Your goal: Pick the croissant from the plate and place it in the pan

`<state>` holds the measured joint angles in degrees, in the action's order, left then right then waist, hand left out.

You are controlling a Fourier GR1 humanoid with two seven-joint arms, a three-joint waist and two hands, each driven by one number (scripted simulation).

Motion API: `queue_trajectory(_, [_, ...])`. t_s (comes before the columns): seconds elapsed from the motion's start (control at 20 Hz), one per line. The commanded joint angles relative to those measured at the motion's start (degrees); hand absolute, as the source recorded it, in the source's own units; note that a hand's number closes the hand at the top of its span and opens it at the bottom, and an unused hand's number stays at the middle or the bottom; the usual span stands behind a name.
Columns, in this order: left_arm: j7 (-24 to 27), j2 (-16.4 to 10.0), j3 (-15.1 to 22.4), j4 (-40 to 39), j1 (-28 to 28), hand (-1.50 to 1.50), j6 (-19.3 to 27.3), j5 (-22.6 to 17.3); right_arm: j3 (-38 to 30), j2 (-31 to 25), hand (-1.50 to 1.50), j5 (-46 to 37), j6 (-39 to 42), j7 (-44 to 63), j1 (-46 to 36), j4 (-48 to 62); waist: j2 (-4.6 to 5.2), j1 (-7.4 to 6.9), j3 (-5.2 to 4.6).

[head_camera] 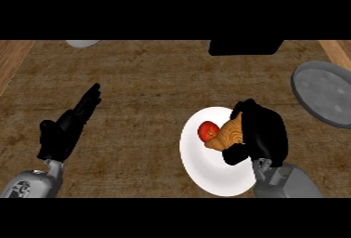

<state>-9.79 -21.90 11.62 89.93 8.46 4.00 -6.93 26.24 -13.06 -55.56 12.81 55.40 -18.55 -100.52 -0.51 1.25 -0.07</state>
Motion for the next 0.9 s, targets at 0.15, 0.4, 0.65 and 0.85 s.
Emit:
queue_trajectory(0.15, [-0.11, 0.89, 0.27, 1.1, -1.17, 0.0, 0.18, 1.4, -1.92, -3.78, 1.5, -8.78, -4.87, 0.97, -0.2, -14.63, 0.23, -0.76, 0.06])
queue_trajectory(0.4, [-0.66, 2.25, -0.51, 1.05, -0.25, 0.0, -0.65, 1.84, -8.39, -3.62, 1.5, -9.69, -11.17, -1.75, 4.4, -15.2, 0.46, -1.03, 0.08])
queue_trajectory(0.65, [1.79, 1.26, -2.44, 0.54, -1.67, 0.0, -3.18, 1.13, -20.05, -5.01, 1.5, -0.64, -20.66, -11.41, 6.83, -9.49, 0.63, -1.24, 0.13])
queue_trajectory(0.85, [-1.49, 1.88, -2.26, 2.73, -0.18, 0.0, -2.77, 2.55, -27.44, -6.76, 1.5, 5.62, -26.41, -20.57, 7.5, -2.3, 0.6, -1.23, 0.13])
